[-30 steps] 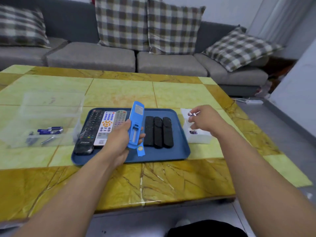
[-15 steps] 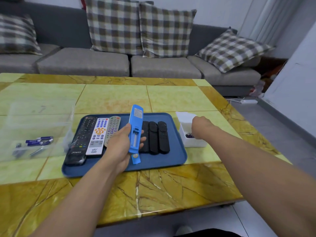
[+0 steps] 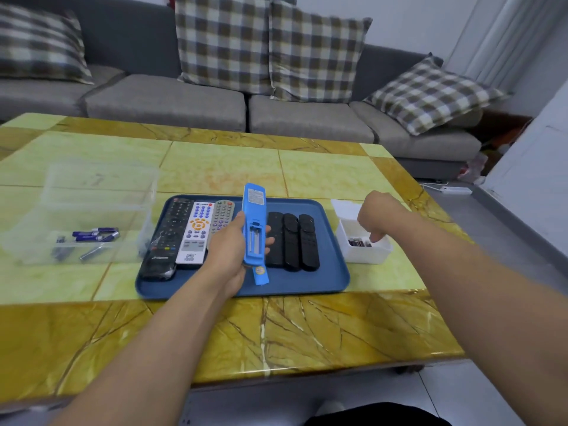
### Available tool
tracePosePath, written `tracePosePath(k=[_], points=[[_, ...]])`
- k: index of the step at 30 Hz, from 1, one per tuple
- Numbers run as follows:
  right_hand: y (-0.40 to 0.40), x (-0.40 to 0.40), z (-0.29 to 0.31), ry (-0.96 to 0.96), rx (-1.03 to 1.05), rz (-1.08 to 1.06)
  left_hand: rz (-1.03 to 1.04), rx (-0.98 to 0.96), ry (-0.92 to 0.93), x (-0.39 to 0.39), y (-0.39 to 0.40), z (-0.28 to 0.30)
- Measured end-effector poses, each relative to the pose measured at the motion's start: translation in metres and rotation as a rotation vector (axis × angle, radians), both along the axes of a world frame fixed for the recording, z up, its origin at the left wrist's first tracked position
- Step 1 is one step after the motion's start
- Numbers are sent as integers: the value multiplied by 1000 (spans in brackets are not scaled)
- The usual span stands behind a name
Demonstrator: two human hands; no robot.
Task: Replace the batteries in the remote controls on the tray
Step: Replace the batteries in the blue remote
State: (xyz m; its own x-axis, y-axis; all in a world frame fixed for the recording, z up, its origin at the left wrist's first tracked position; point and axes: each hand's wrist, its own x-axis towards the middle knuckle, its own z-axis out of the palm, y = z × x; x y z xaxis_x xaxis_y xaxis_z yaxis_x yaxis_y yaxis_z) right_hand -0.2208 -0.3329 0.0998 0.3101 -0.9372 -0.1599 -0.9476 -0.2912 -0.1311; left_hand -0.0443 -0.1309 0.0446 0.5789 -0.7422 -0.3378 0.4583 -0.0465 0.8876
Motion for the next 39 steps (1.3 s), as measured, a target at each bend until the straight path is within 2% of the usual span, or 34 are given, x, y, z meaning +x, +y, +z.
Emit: tracePosePath(k=[2,4,5,6,8,11,19,24,27,29,30,33,36,39], points=[[5,10,11,-111,-119,10,-13,10,25,0,5,5],[22,34,22,-209,-248,116,7,43,-16,6,15,8],[33,47,27,-285,-248,179,23,59,-58,10,20,9],[45,61,31,-379,-195,232,34,74,-98,14,23,8],[74,92,31,-553,53,326,77,109,-142,27,29,2],[114,127,20,-658,394,362,93,167,-219,40,36,-3],[151,174,-26,-815,723,232,60,254,-460,63,71,-7],[158,191,-43,-791,581,244,186,280,-552,76,86,-5],[151,196,-45,-542,331,313,331,235,-494,85,95,-3],[148,198,-41,-396,192,334,395,211,-435,91,100,-3],[148,200,-39,-390,153,339,422,196,-393,94,102,-3],[159,213,-28,-513,69,400,544,152,-233,104,109,-3],[180,241,-18,-549,37,594,748,96,-96,121,118,-4],[199,276,-19,-418,74,817,879,51,2,136,124,-5]])
